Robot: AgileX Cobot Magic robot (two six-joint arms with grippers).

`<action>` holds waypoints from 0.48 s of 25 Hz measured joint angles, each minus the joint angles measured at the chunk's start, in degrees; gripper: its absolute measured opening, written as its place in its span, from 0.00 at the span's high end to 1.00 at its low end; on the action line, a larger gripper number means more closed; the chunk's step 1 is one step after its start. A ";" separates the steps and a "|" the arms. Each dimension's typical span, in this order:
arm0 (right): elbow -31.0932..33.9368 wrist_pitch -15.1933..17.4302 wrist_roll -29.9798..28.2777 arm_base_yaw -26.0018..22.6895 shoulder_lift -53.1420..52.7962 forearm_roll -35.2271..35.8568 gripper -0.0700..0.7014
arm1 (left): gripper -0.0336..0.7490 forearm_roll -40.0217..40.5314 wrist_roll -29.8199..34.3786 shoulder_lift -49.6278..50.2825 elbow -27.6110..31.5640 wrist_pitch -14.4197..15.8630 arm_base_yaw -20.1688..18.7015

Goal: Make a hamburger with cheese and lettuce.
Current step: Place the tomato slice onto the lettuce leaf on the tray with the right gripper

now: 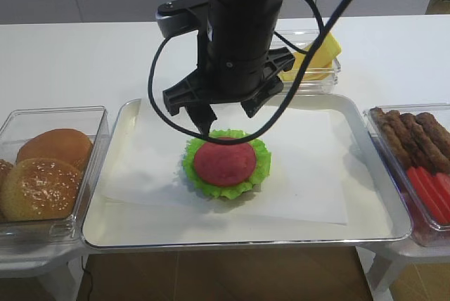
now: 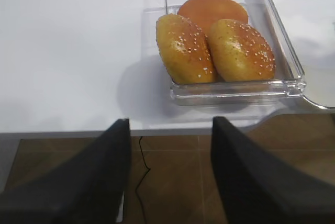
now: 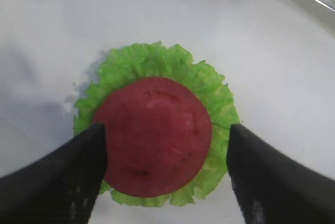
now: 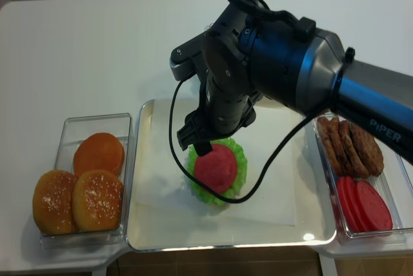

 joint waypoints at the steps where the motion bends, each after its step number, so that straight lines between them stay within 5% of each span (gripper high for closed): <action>1: 0.00 0.00 0.00 0.00 0.00 0.13 0.20 | 0.49 0.00 0.00 0.00 0.00 0.00 0.00; 12: -0.13 0.51 -1.91 -2.61 -1.63 3.60 0.17 | 0.49 0.00 0.00 0.00 0.00 0.00 0.00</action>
